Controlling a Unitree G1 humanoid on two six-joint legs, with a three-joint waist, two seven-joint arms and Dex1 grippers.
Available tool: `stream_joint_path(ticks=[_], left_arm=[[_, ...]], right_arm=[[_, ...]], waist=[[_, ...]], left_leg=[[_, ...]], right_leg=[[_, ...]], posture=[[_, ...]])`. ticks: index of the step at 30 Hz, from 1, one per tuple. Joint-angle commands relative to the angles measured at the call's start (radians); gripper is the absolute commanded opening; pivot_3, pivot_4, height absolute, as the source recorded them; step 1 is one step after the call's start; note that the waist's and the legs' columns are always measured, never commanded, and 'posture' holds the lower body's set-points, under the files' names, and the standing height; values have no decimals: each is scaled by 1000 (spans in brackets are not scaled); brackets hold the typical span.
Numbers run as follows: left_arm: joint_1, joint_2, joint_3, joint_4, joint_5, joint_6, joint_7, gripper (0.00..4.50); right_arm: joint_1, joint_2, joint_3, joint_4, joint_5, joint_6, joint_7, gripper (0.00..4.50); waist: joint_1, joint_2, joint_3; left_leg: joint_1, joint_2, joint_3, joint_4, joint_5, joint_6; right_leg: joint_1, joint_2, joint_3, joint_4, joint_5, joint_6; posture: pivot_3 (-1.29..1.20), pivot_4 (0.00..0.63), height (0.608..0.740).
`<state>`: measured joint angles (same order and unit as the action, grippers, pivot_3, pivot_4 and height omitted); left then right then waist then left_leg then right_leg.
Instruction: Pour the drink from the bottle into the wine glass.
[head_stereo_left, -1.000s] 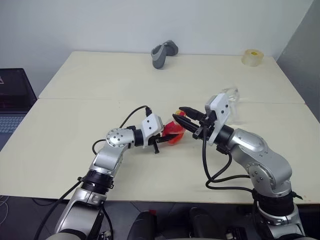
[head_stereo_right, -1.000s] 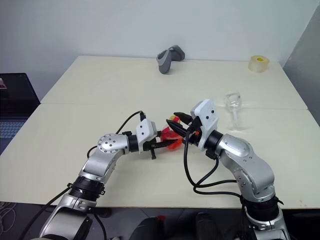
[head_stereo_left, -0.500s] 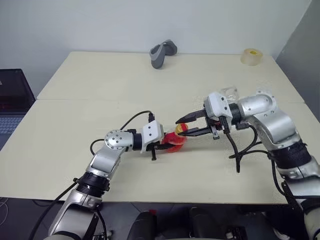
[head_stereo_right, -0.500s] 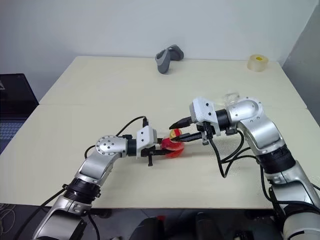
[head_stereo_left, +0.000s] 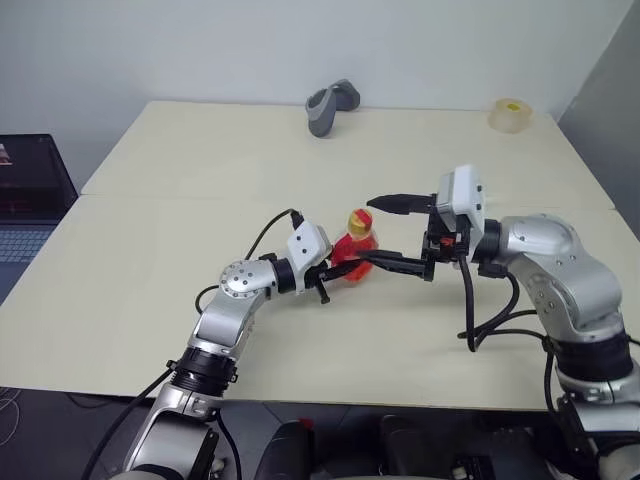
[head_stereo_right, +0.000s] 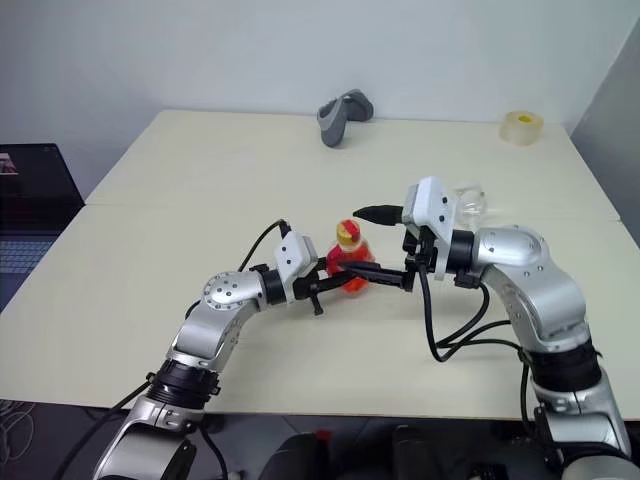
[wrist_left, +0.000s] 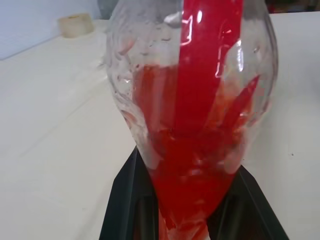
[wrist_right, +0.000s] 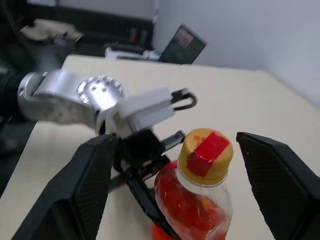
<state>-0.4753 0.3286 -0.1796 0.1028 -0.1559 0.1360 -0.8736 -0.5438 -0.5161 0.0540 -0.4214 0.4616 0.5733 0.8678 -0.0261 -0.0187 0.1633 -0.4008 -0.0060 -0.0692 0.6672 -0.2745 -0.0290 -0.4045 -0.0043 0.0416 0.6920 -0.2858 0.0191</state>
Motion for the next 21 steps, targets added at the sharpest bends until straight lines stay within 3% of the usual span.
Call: stream_joint_path(ticks=[1,5,10,15,21], left_arm=[[-7,-18,12,-52,-22,-5,23,742],[-10,-27,5,-42,-17,-7,22,742],[-12,-26,2,-39,-16,-9,17,741],[-9,-16,3,-35,-13,-13,11,739],[-5,-4,3,-35,-12,-15,4,739]], right_arm=[[23,69,16,-89,-54,21,-179,3969],[13,144,99,-58,-168,-22,-295,3969],[-2,180,106,-14,-232,-40,-365,3969],[1,190,30,-6,-166,-14,-372,3969],[53,116,-32,-16,-112,14,-334,3969]], waist=[[-4,0,0],[-5,0,0],[-3,0,0],[-2,0,0],[-2,0,0]], left_leg=[[0,0,0,0,0,0],[1,0,0,-1,0,-1],[1,0,0,-1,1,-1],[1,0,0,-1,1,-1],[0,0,0,-1,1,-1]], right_leg=[[0,0,0,1,0,0],[0,1,0,2,0,0],[0,1,0,1,0,0],[0,1,0,0,0,0],[0,1,0,0,0,0]], posture=[[0,150,740],[0,150,740],[0,150,740],[0,150,740],[0,150,740]])
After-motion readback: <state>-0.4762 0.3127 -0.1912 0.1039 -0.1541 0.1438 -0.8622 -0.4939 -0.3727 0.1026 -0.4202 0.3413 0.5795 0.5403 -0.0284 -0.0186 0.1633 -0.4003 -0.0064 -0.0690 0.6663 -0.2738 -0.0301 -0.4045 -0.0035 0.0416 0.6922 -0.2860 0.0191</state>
